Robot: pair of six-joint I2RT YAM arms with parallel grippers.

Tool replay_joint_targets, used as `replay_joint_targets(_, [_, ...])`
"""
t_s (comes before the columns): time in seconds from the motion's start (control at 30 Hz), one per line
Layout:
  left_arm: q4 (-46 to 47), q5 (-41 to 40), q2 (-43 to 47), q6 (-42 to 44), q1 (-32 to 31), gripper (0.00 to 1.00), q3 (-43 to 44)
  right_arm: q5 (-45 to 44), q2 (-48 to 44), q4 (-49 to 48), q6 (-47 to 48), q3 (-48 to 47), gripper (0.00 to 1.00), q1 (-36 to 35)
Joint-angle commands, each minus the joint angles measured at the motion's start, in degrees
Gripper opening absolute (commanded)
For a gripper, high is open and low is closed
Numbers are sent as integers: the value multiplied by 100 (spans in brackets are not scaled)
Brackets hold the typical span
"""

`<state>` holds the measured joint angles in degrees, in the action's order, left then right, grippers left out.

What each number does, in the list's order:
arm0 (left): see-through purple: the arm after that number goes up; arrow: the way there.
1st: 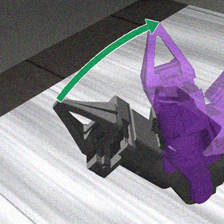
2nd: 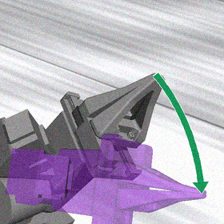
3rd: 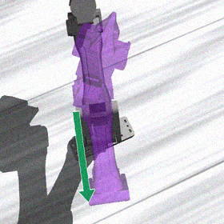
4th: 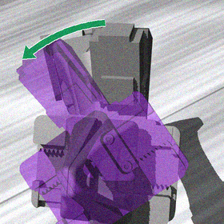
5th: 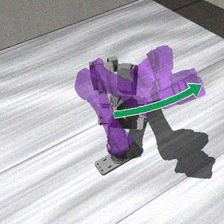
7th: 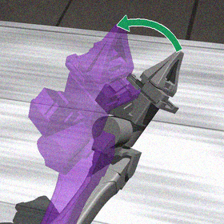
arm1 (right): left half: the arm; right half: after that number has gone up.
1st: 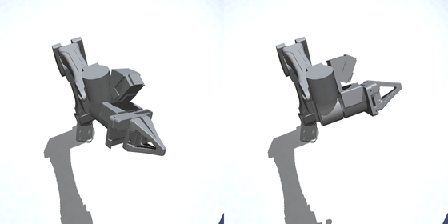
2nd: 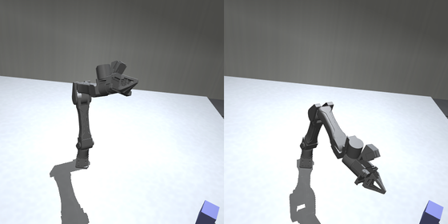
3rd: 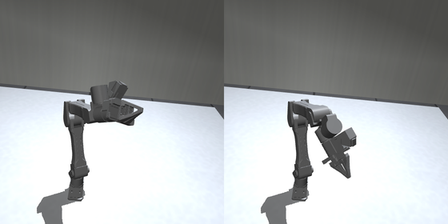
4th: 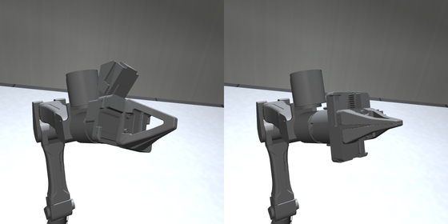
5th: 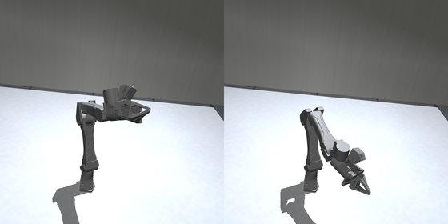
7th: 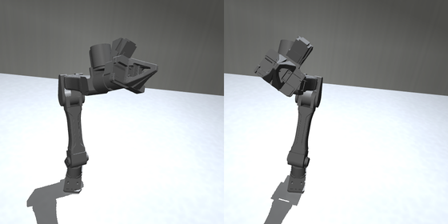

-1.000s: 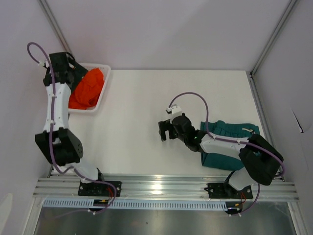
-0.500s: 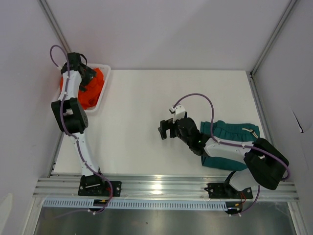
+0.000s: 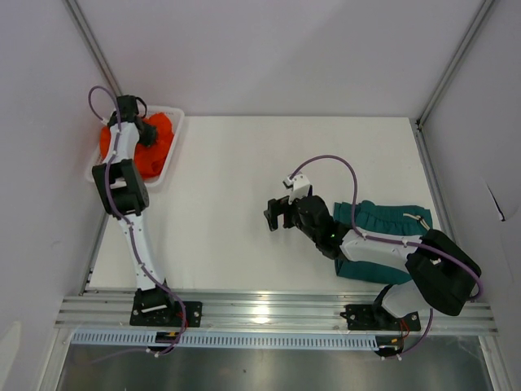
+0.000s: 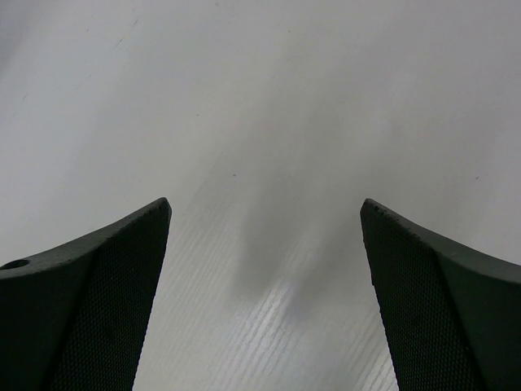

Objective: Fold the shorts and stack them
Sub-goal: Grab the shorts from the pile, then move the shorts to the center of the board

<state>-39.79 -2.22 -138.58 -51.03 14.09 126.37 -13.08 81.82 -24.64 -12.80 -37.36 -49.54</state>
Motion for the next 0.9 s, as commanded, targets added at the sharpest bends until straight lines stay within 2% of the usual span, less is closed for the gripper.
replay_joint_targets(0.0, [314,178,-2,-65,112,0,319,-151,-131,-287,111,19,99,41])
replay_joint_targets(0.13, [446,38,419,39,112,0,161,-160,-122,-287,111,19,99,50])
replay_joint_targets(0.37, [692,-437,1876,435,103,0,-112,-168,-123,-304,111,27,99,50])
replay_joint_targets(0.53, [946,-122,2765,778,7,0,-77,-186,-175,-322,137,45,99,50])
replay_joint_targets(0.63, [982,20,3398,997,-213,0,81,-221,-175,-322,146,54,100,50])
replay_joint_targets(0.87, [1499,-323,5103,1534,-985,0,81,-353,-333,-418,181,168,99,41])
